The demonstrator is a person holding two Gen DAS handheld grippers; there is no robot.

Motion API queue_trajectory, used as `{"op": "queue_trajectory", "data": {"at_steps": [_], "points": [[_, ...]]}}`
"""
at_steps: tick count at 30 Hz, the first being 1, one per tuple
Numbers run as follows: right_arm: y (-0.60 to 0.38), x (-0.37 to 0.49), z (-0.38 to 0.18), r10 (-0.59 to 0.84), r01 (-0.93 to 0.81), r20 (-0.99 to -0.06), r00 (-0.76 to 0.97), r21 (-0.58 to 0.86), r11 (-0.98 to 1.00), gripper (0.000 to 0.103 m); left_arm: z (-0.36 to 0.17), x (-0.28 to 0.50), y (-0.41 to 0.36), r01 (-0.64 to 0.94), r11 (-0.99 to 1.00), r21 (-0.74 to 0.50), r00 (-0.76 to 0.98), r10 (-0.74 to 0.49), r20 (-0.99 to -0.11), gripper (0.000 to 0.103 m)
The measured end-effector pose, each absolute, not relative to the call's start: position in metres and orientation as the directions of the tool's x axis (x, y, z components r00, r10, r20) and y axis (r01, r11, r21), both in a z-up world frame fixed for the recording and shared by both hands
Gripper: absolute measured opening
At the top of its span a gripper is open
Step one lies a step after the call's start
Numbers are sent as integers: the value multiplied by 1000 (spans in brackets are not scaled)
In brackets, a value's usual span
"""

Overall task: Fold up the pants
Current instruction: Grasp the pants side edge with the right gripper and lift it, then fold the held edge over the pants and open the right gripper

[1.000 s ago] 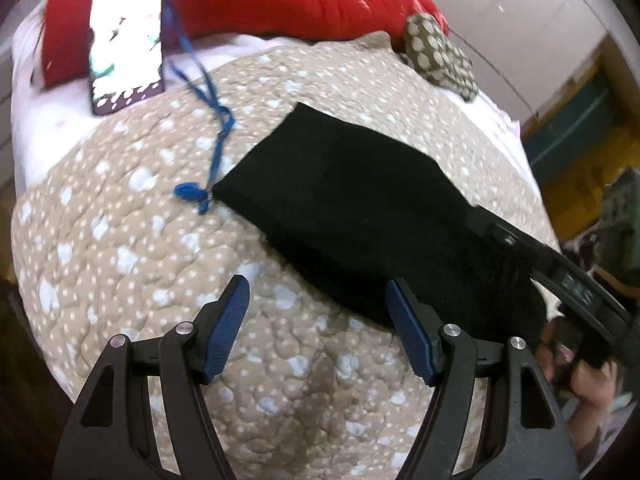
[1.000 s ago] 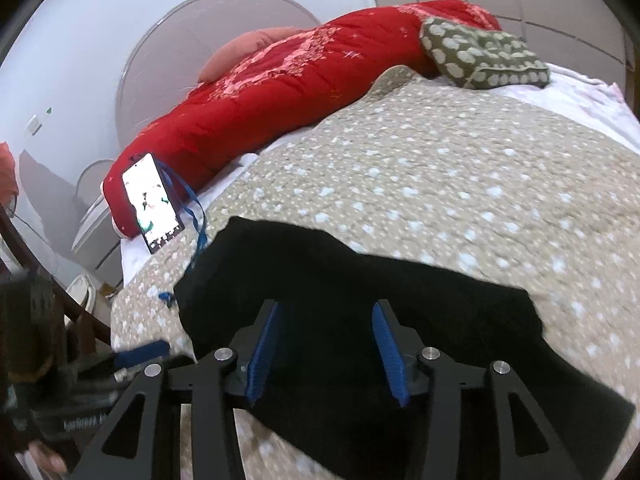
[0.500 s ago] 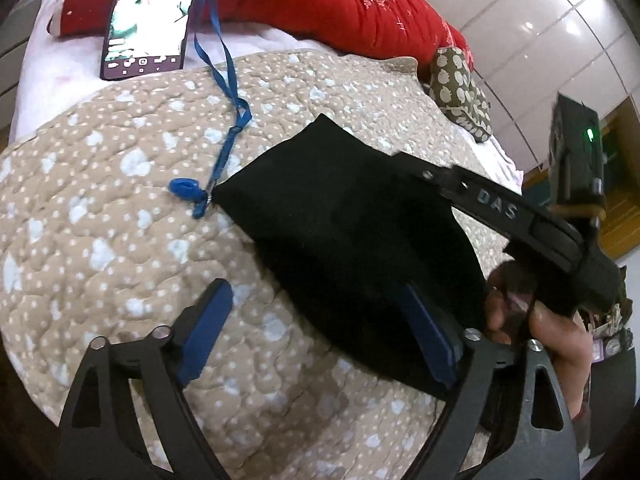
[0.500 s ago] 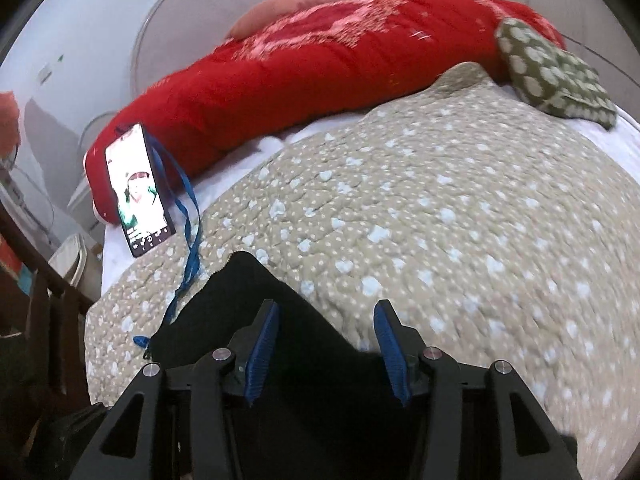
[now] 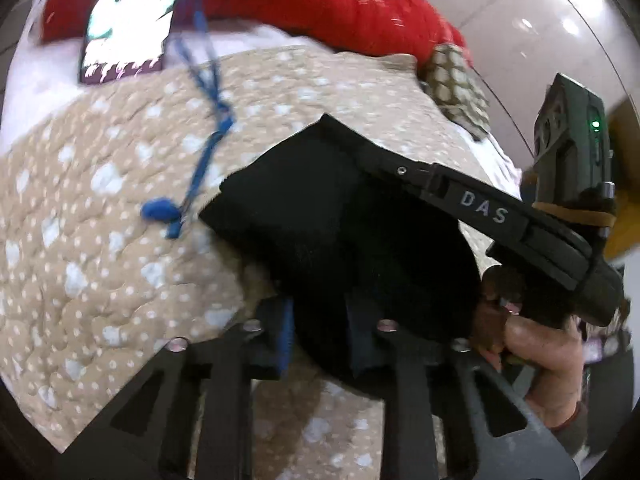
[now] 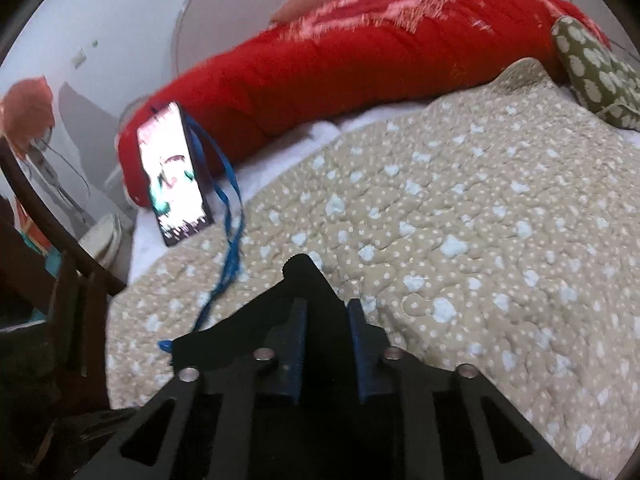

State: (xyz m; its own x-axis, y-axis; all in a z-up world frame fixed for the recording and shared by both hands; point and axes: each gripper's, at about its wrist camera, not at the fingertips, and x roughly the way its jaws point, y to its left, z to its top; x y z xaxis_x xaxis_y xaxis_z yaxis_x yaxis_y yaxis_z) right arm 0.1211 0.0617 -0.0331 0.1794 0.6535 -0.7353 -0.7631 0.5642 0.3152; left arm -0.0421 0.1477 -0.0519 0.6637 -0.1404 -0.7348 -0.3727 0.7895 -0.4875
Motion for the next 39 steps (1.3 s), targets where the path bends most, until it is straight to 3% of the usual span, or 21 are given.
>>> {"op": "queue_trajectory", "data": {"at_steps": [5,10,13,14,18,20,23,26,29,34,37,39], "points": [[7,111,12,749,-733,-613,251,385,561,14,-5,-57,111,-231,884,-407,758,-99,-645,16],[-82,96,48,807,-684,-473,354,457,568,14,28,-67,53,-46,946,-322,801,-158,-578,16],[-136,83,48,776,-626,-455,437,466,625,13,24,-66,12,47,963,-264,777,-201,-596,16],[-154,80,45,754,-594,-464,465,468,655,9,16,-63,-3,79,967,-243,754,-217,-619,16],[-223,64,24,620,-398,-507,599,483,780,10,-23,-54,-49,184,963,-195,657,-268,-704,16],[-257,54,10,560,-280,-530,637,518,808,16,-34,-55,-64,220,966,-137,636,-248,-731,16],[-286,41,-11,595,-185,-517,615,639,747,54,-28,-63,-71,261,963,-62,640,-221,-736,17],[-302,28,-22,641,-152,-471,606,723,674,55,-9,-72,-58,300,951,-72,631,-255,-733,22],[-312,19,-22,664,-153,-421,618,764,627,61,0,-78,-41,314,947,-70,646,-267,-715,33],[-310,12,-26,706,-140,-403,583,806,576,64,8,-73,-44,373,913,-165,625,-379,-682,60],[-310,8,-28,740,-135,-359,569,847,515,65,-6,-66,-65,404,902,-150,573,-377,-728,60],[-307,4,-29,726,-119,-377,575,840,530,67,-10,-62,-69,406,899,-163,547,-382,-745,60]]}}
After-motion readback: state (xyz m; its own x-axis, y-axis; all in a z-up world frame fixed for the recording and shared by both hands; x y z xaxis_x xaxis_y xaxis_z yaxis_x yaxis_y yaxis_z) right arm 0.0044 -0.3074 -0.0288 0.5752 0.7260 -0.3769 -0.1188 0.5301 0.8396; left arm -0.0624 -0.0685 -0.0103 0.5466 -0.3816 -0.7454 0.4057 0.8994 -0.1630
